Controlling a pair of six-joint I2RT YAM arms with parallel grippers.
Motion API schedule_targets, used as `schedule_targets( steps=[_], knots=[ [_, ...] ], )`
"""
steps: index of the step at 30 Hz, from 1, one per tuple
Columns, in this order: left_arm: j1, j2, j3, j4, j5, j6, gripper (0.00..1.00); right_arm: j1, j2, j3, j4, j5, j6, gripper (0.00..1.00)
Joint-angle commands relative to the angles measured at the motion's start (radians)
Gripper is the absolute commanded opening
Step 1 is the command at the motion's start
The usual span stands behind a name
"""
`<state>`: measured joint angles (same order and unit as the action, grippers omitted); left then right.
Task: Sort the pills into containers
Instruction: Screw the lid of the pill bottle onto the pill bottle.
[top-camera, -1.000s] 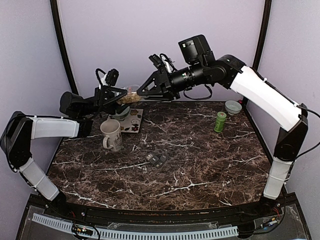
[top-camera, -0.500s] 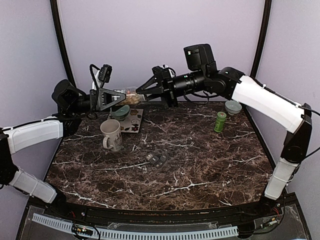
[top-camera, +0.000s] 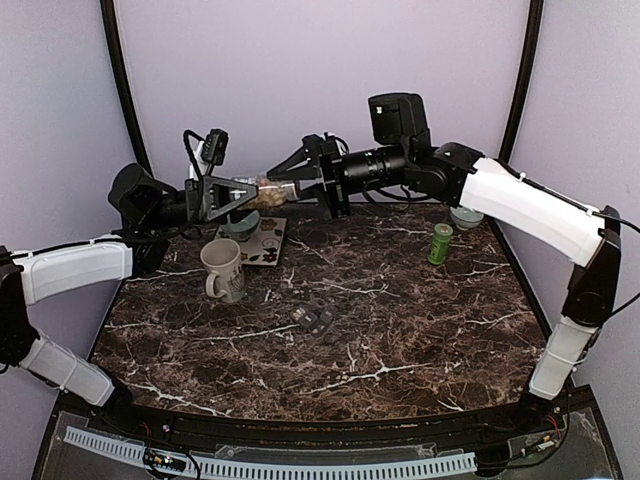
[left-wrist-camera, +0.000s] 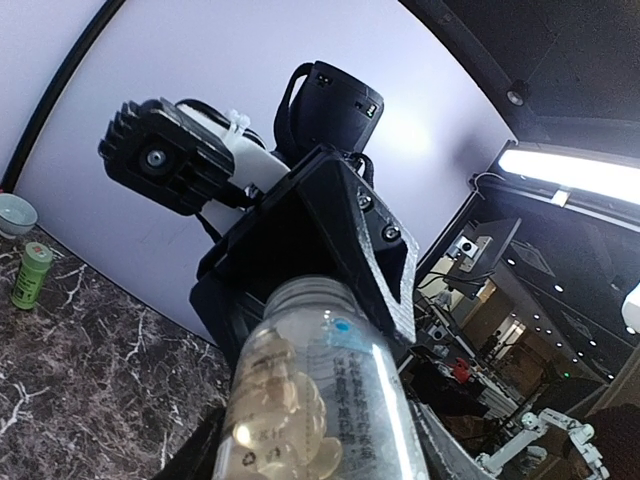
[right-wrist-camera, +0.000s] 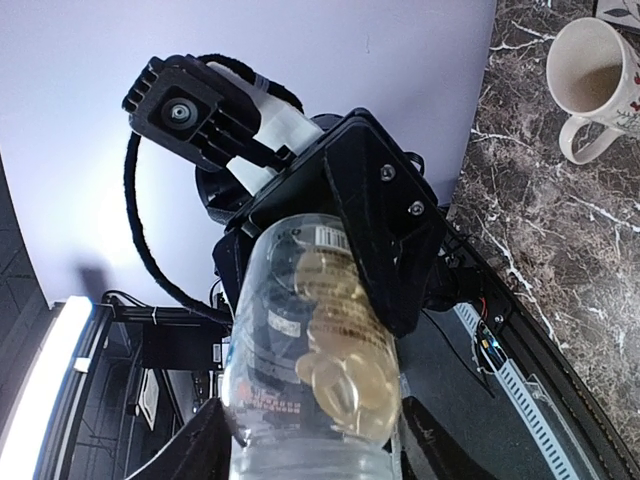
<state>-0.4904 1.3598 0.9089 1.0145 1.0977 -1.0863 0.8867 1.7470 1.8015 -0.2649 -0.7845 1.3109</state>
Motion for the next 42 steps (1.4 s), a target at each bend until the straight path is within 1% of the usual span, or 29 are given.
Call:
schedule_targets(
  steps=[1, 4, 8, 11, 15, 23, 27, 28, 37, 40, 42],
  knots=[
    [-0.047, 0.008, -0.014, 0.058, 0.014, -0.034, 0.00, 0.015, -0.004, -0.012, 0.092, 0.056, -0.058, 0.59],
    [-0.044, 0.007, -0.015, 0.055, 0.006, -0.038, 0.00, 0.007, -0.026, -0.010, 0.065, 0.082, -0.103, 0.62],
    [-0.041, 0.008, -0.016, 0.043, 0.002, -0.041, 0.00, 0.006, -0.038, 0.048, -0.058, 0.130, -0.220, 0.67],
    [-0.039, 0.010, -0.017, 0.033, -0.004, -0.046, 0.00, 0.006, -0.057, 0.074, -0.154, 0.174, -0.311, 0.69],
    [-0.037, 0.016, -0.017, 0.044, -0.009, -0.071, 0.00, 0.006, -0.084, 0.066, -0.214, 0.223, -0.403, 0.70],
    [-0.037, 0.035, -0.018, 0.065, -0.004, -0.124, 0.00, 0.005, -0.146, 0.030, -0.203, 0.287, -0.510, 0.72],
    [-0.037, 0.042, -0.018, 0.076, 0.002, -0.150, 0.00, 0.005, -0.146, 0.034, -0.228, 0.300, -0.575, 0.73],
    [-0.036, 0.043, -0.018, 0.078, 0.005, -0.157, 0.00, 0.005, -0.174, 0.032, -0.235, 0.303, -0.591, 0.73],
    [-0.037, 0.047, -0.020, 0.092, 0.005, -0.215, 0.00, 0.012, -0.230, -0.001, -0.288, 0.366, -0.786, 0.76],
    [-0.037, 0.056, -0.020, 0.109, 0.010, -0.248, 0.00, 0.025, -0.243, -0.013, -0.300, 0.381, -0.841, 0.76],
    [-0.037, 0.068, -0.020, 0.147, 0.017, -0.297, 0.00, 0.040, -0.242, -0.012, -0.318, 0.399, -0.885, 0.76]
  ],
)
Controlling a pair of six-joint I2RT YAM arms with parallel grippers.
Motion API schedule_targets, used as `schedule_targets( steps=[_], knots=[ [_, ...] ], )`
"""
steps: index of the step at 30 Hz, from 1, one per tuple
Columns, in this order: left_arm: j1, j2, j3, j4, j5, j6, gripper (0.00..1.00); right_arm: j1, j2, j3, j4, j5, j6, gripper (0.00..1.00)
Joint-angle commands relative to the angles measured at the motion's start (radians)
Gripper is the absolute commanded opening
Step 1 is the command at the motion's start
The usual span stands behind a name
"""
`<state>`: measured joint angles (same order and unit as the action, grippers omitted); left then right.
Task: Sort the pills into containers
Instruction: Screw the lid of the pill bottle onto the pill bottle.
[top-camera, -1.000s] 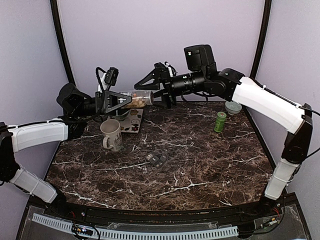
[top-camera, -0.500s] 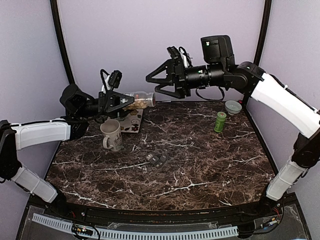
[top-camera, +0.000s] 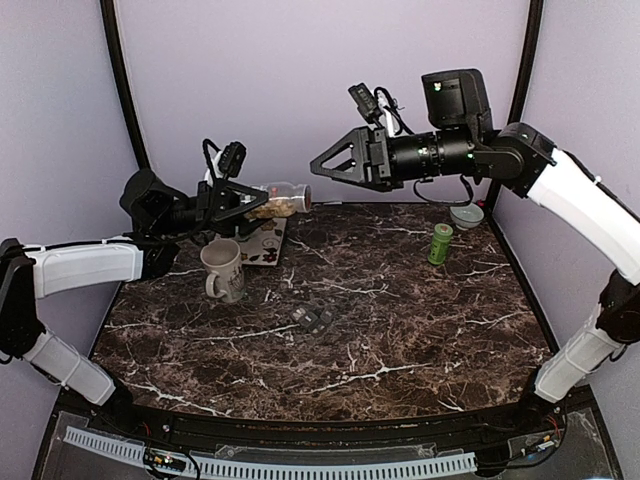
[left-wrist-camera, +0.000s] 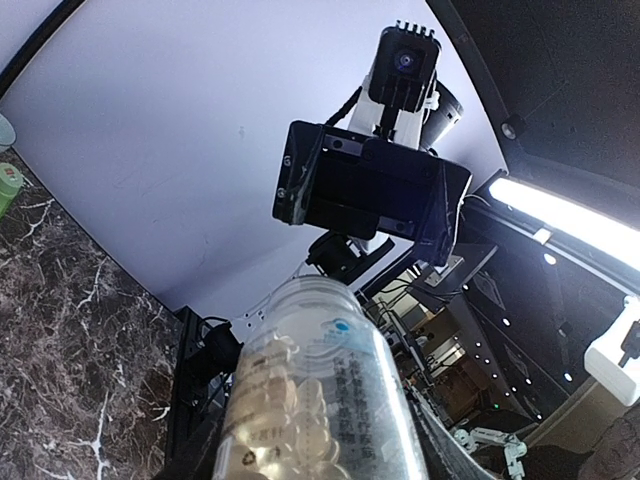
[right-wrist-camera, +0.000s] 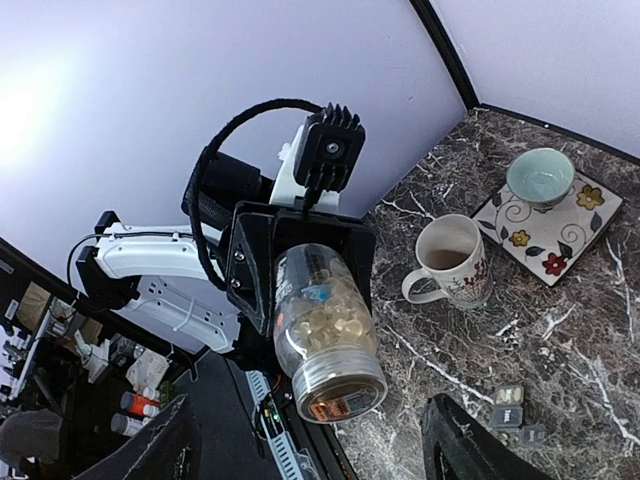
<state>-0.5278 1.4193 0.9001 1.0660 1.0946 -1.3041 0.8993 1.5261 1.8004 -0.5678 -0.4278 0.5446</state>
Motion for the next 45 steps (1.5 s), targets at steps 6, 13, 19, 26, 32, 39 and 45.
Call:
schedule_targets(
  steps=[6, 13, 19, 26, 32, 39, 45],
  knots=[
    [0.000, 0.042, 0.008, 0.157, 0.033, -0.154, 0.00, 0.075, -0.009, -0.015, -0.042, 0.104, -0.201, 0.76],
    [0.000, 0.058, 0.032, 0.166, 0.043, -0.182, 0.00, 0.089, 0.003, -0.022, -0.048, 0.144, -0.243, 0.76],
    [0.000, 0.080, 0.047, 0.213, 0.054, -0.229, 0.00, 0.090, 0.027, -0.013, -0.058, 0.162, -0.270, 0.76],
    [0.000, 0.099, 0.059, 0.236, 0.066, -0.250, 0.00, 0.090, 0.055, 0.003, -0.060, 0.161, -0.286, 0.75],
    [0.001, 0.114, 0.066, 0.264, 0.073, -0.270, 0.00, 0.090, 0.080, 0.025, -0.067, 0.161, -0.300, 0.69],
    [0.001, 0.128, 0.072, 0.283, 0.083, -0.282, 0.00, 0.090, 0.098, 0.044, -0.068, 0.159, -0.311, 0.57],
    [0.000, 0.143, 0.078, 0.301, 0.087, -0.296, 0.00, 0.090, 0.103, 0.055, -0.071, 0.156, -0.314, 0.32]
  ],
)
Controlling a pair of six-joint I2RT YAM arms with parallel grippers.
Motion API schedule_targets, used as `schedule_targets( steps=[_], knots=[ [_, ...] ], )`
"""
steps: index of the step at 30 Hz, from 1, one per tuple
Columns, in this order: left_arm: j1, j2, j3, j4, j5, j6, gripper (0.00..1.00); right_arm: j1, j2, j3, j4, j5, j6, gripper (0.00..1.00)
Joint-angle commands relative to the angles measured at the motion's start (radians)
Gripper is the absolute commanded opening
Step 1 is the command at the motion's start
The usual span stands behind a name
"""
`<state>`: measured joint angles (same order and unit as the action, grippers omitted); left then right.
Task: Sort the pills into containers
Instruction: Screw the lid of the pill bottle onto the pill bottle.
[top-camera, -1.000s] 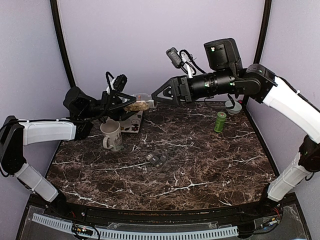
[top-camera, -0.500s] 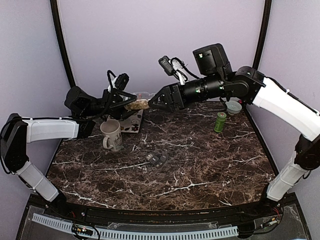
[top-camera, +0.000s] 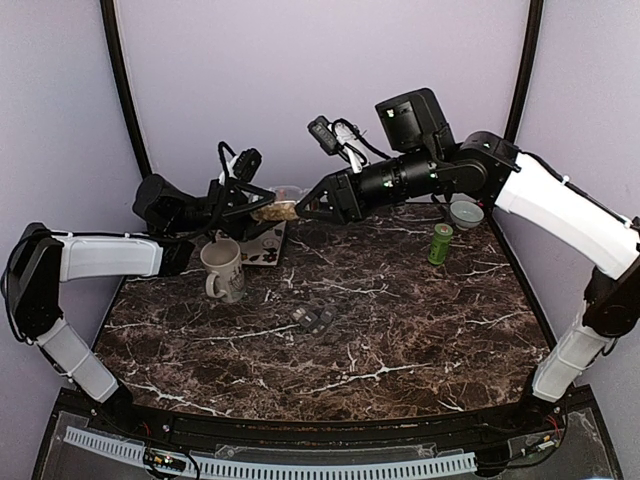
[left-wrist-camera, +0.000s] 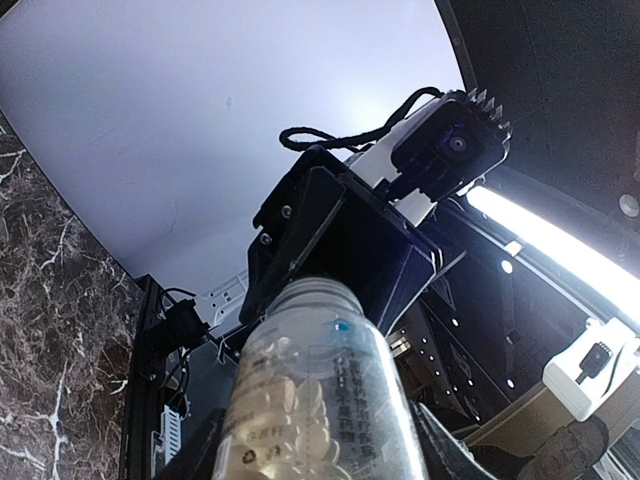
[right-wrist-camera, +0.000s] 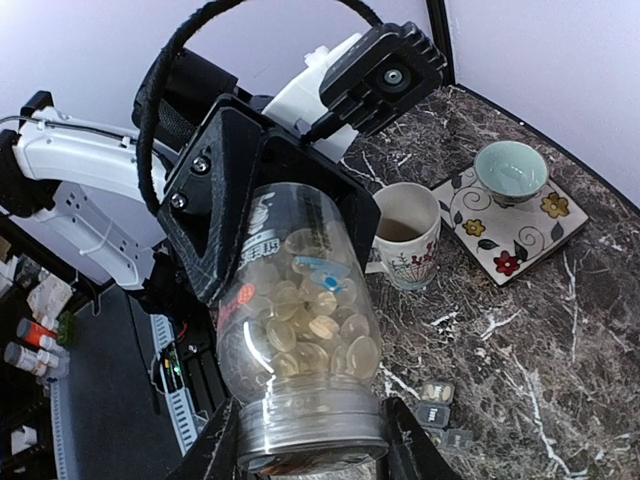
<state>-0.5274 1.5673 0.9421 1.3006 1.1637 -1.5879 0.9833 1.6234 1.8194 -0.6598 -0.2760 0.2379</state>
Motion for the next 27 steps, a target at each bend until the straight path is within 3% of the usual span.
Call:
schedule_targets(
  steps=[1, 8, 17, 22, 27],
  knots=[
    [0.000, -0.004, 0.037, 0.068, 0.020, -0.012, 0.00, 0.006, 0.006, 0.037, 0.021, 0.003, -0.008, 0.29],
    [0.000, 0.006, 0.047, 0.097, 0.037, -0.021, 0.00, 0.003, 0.039, 0.091, -0.037, -0.027, 0.002, 0.22],
    [-0.008, 0.011, 0.063, 0.172, 0.080, -0.059, 0.00, -0.061, 0.099, 0.162, -0.072, -0.182, 0.136, 0.17],
    [-0.009, 0.005, 0.059, 0.187, 0.066, -0.048, 0.00, -0.073, 0.137, 0.179, -0.079, -0.236, 0.250, 0.14],
    [-0.015, -0.009, 0.061, 0.164, 0.053, 0.013, 0.00, -0.082, 0.132, 0.074, 0.035, -0.309, 0.448, 0.13]
  ],
)
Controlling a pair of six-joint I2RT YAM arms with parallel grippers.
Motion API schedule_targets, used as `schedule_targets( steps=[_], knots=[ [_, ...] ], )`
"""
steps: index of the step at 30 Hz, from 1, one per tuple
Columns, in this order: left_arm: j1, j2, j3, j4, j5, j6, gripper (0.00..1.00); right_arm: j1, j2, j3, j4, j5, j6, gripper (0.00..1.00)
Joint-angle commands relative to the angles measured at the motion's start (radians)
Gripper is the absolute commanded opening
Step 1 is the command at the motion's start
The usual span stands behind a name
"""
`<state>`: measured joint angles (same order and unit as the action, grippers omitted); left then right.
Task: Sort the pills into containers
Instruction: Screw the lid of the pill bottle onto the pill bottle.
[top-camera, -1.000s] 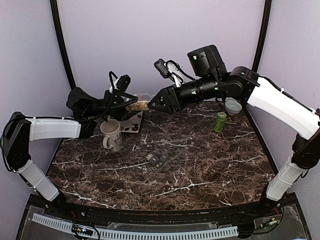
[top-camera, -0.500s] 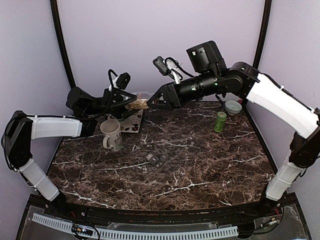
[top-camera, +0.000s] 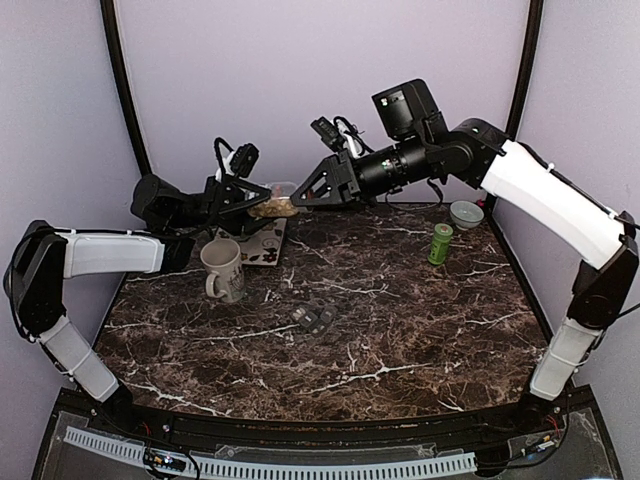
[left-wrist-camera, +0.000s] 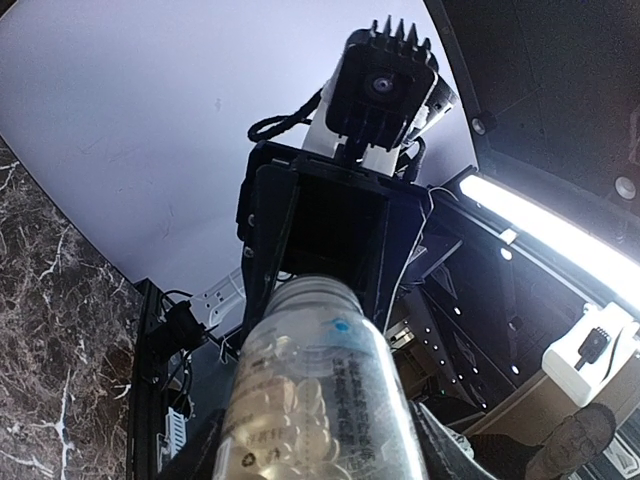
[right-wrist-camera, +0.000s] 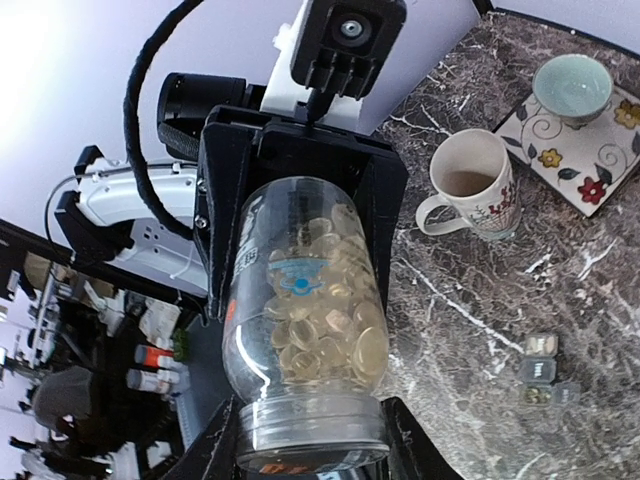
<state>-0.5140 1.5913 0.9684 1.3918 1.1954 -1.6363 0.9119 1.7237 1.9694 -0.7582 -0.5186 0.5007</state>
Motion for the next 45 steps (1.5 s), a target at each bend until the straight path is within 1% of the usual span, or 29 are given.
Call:
schedule_targets(
  steps=[1, 5, 7, 9, 11, 14, 18, 20, 23, 24, 28, 29, 30, 34, 39, 45],
  knots=[
    [-0.028, -0.039, 0.034, 0.061, 0.017, 0.086, 0.00, -0.012, 0.027, -0.105, 0.164, -0.084, 0.226, 0.13],
    [-0.030, -0.073, 0.026, -0.010, -0.005, 0.196, 0.00, -0.022, 0.000, -0.232, 0.356, -0.168, 0.439, 0.13],
    [-0.031, -0.091, 0.028, -0.055, -0.011, 0.255, 0.00, -0.024, -0.004, -0.256, 0.406, -0.192, 0.510, 0.13],
    [-0.033, -0.116, 0.030, -0.127, -0.015, 0.334, 0.00, -0.024, -0.004, -0.264, 0.433, -0.202, 0.567, 0.12],
    [-0.037, -0.156, 0.036, -0.238, -0.025, 0.436, 0.00, -0.024, -0.010, -0.282, 0.476, -0.210, 0.630, 0.12],
    [-0.042, -0.199, 0.044, -0.388, -0.047, 0.586, 0.00, -0.024, -0.024, -0.328, 0.579, -0.219, 0.747, 0.12],
    [-0.052, -0.234, 0.051, -0.494, -0.070, 0.691, 0.00, -0.024, -0.035, -0.403, 0.737, -0.232, 0.911, 0.12],
    [-0.055, -0.245, 0.052, -0.531, -0.073, 0.725, 0.00, -0.024, -0.032, -0.416, 0.764, -0.232, 0.911, 0.12],
    [-0.054, -0.245, 0.047, -0.531, -0.063, 0.724, 0.00, -0.024, -0.022, -0.401, 0.744, -0.232, 0.911, 0.12],
    [-0.055, -0.242, 0.047, -0.528, -0.060, 0.719, 0.00, -0.024, -0.019, -0.389, 0.736, -0.235, 0.922, 0.18],
    [-0.055, -0.239, 0.038, -0.516, -0.060, 0.708, 0.00, -0.024, -0.016, -0.364, 0.717, -0.225, 0.900, 0.34],
    [-0.054, -0.238, 0.038, -0.516, -0.062, 0.708, 0.00, -0.025, -0.017, -0.357, 0.716, -0.224, 0.895, 0.40],
    [-0.054, -0.238, 0.036, -0.516, -0.064, 0.707, 0.00, -0.025, -0.020, -0.352, 0.715, -0.221, 0.891, 0.44],
    [-0.041, -0.238, 0.021, -0.501, -0.075, 0.691, 0.00, -0.032, -0.033, -0.329, 0.687, -0.201, 0.850, 0.54],
    [-0.024, -0.242, 0.000, -0.482, -0.090, 0.667, 0.00, -0.040, -0.055, -0.318, 0.655, -0.181, 0.806, 0.58],
    [-0.020, -0.243, -0.003, -0.504, -0.094, 0.666, 0.00, -0.044, -0.073, -0.273, 0.541, -0.139, 0.687, 0.64]
  ],
)
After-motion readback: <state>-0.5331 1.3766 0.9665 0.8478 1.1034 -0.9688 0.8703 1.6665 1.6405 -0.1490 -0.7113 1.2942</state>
